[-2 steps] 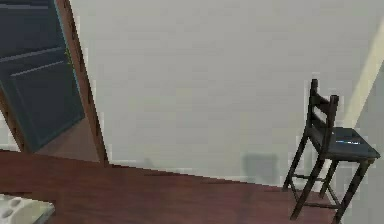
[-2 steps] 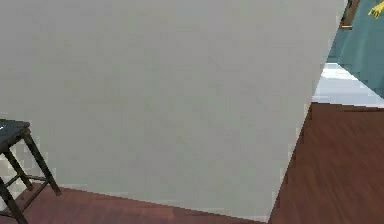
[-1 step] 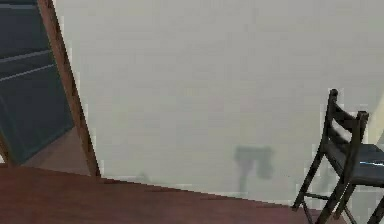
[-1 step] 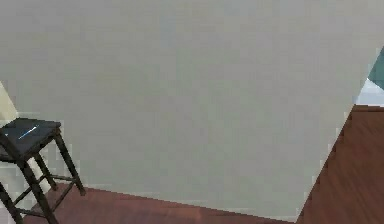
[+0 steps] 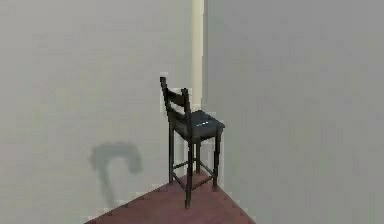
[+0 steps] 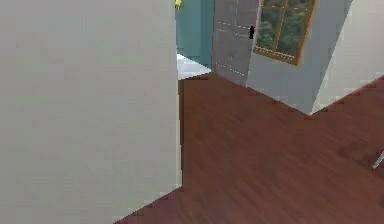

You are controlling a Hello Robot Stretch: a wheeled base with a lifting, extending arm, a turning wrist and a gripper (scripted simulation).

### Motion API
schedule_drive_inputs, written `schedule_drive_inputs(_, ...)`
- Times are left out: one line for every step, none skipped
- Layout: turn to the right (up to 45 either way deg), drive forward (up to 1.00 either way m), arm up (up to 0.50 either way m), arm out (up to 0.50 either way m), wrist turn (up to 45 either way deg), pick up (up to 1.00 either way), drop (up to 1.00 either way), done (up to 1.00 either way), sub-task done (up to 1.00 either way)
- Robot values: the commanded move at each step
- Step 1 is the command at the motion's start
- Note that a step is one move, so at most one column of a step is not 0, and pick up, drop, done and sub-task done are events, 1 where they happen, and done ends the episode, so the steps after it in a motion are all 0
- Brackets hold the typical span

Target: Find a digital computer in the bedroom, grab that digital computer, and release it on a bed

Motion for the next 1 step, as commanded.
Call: schedule_drive_inputs(45.0,0.00,0.00,0.00,0.0,0.00,0.00,0.00,0.00)
